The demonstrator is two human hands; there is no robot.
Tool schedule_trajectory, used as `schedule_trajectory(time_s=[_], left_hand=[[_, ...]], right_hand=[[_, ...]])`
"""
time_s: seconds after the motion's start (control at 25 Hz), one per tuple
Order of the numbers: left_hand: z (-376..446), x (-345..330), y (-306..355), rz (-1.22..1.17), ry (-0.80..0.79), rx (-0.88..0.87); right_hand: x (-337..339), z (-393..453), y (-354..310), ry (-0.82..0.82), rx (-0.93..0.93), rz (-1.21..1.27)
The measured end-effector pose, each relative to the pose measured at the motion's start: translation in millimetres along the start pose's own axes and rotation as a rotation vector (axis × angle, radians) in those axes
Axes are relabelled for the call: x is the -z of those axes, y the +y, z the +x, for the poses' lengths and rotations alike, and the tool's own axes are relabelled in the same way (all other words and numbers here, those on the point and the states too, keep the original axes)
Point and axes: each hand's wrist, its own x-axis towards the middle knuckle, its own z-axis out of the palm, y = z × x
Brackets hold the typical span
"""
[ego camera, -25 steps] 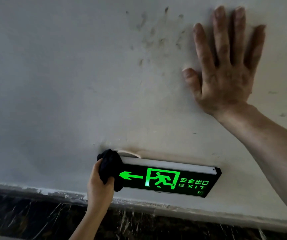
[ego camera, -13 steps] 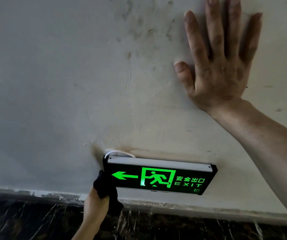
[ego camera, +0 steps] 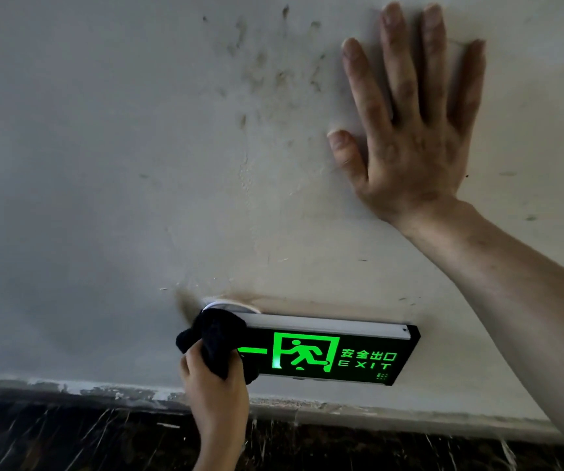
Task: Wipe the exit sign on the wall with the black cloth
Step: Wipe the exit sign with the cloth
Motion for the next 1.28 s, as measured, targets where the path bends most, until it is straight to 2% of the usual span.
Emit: schedule_trajectory(time_s=[0.12,0.28,0.36,0.6,0.92,1.08,1.28], left_hand=[[-15.5,-24.5,0.0,0.023,-0.019,-0.052],[-39.4,-52.6,-5.3,0.21,-0.116,-0.229],[-50.3,-62.9,-10.0,0.313,-0.174,-0.407],[-69.6,-91.8,-2.8,0.519,-0.373,-1.083],[-77.3,-128.5,7.9,0.923,-0.643,-1.556],[-57.8,-114.1,-9.4,1.195,-0.747,-1.722],[-22.5,-76.1,-25.1,1.317,-0.823,-1.731]], right_hand=[[2.4,2.5,-1.0,-0.022,-0.001,0.024],[5.9,2.8,0.2,-0.023,0.004,0.027],[7.2,2.3,0.0,-0.027,-0.006,0.041],[11.0,2.4,-2.2,-0.028,-0.036,0.072],[11.5,2.6,-2.7,-0.025,-0.041,0.089],[12.3,1.3,-2.5,-0.025,-0.035,0.081],[8.7,0.7,-1.1,-0.006,-0.025,0.057]])
